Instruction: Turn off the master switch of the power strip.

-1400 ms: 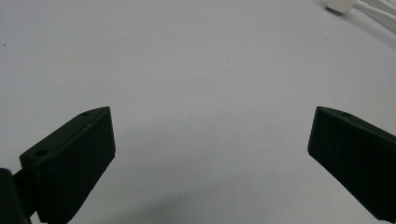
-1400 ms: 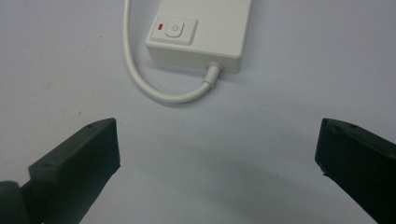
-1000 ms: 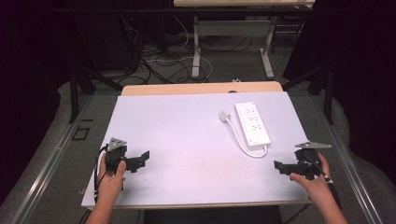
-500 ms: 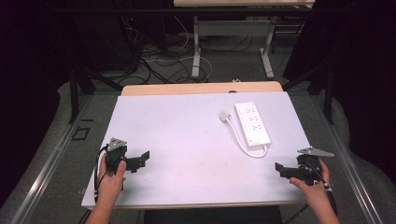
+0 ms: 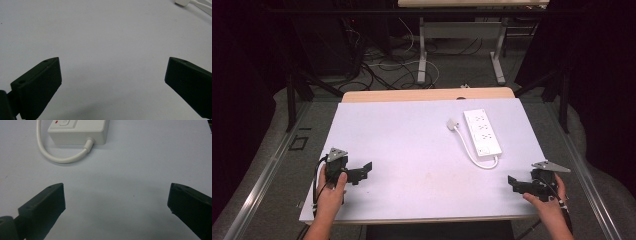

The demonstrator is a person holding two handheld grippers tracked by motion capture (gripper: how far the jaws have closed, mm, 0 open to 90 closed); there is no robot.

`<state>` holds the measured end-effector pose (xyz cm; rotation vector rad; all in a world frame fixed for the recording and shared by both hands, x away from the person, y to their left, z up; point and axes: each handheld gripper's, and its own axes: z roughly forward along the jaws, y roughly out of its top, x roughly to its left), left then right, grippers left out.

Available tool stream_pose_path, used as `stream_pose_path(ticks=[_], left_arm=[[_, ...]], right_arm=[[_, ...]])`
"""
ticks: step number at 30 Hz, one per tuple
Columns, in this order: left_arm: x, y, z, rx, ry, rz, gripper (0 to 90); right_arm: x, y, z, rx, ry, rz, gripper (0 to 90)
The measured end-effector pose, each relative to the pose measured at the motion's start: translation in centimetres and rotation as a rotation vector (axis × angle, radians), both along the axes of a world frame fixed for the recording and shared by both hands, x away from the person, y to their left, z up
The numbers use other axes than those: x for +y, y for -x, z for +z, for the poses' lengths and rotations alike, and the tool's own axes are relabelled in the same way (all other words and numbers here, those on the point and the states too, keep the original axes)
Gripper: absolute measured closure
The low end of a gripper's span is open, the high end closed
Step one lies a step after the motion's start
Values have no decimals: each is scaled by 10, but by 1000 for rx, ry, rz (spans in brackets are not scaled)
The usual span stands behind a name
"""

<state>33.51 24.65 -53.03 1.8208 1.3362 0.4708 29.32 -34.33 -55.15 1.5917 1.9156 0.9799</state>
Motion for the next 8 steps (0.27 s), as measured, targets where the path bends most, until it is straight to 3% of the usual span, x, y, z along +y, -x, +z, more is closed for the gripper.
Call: stream_pose_path(ticks=[8], left_arm=[[0, 0, 0, -2, 2, 4, 7]], right_arm=[[1, 1, -2, -5, 12, 3, 10]])
